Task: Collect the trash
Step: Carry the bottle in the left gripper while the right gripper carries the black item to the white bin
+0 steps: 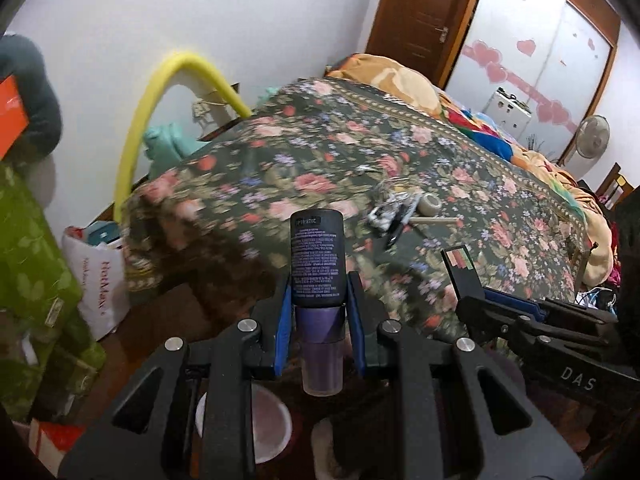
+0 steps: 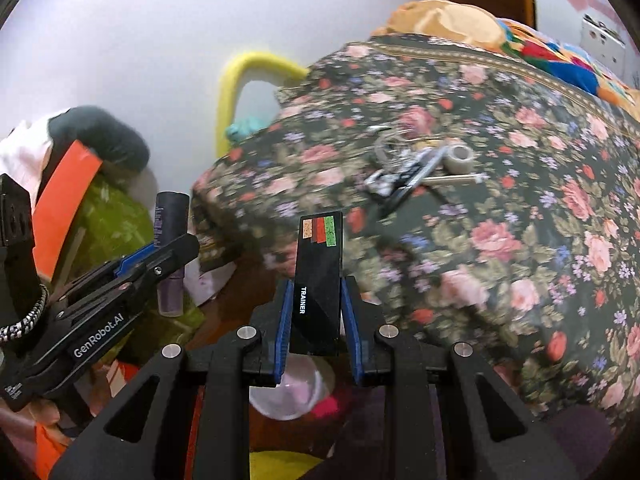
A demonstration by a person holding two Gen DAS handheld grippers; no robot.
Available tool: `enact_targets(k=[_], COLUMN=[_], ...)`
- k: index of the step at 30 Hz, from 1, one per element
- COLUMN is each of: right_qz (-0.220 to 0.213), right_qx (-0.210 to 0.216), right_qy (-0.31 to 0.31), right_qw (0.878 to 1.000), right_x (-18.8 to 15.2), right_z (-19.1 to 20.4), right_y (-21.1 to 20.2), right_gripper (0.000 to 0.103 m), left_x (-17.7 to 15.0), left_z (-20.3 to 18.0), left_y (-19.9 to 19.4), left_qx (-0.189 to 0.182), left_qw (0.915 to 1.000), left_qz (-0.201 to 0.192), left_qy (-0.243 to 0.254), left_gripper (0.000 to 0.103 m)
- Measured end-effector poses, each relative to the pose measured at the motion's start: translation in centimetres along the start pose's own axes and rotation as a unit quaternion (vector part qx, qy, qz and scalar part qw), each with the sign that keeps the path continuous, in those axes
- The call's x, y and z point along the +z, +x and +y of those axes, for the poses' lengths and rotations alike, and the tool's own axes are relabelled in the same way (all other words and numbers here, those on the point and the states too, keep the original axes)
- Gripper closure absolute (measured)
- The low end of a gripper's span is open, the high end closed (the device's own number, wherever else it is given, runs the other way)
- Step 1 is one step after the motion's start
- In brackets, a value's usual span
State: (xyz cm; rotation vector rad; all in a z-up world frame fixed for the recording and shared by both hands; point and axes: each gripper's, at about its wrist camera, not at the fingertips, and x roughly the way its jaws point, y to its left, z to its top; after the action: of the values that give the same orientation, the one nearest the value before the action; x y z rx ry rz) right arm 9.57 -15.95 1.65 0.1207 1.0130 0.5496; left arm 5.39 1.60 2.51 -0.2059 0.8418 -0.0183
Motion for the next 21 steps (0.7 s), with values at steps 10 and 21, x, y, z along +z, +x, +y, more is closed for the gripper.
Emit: enact_targets(k=[10, 21], right_qz=[0.042, 0.155], right_qx=[0.022, 0.028], right_qy=[-0.058, -0.111], right_qw=[0.997, 0.981], right_x=[-2.3, -6.6], right_z=[5.8, 8.6], right_y=[3.0, 9.9], right_gripper=[0.081, 0.081], left_x=[-4.0, -10.1], left_z=[5.4, 9.8], left_y=[-0.9, 4.1], left_qx=[0.045, 0.066], left_qw=[0.9977, 0.9814], left_qz=[0.038, 0.152], left_qy=[-0.034, -0.096], left_gripper=[0.078, 0.078])
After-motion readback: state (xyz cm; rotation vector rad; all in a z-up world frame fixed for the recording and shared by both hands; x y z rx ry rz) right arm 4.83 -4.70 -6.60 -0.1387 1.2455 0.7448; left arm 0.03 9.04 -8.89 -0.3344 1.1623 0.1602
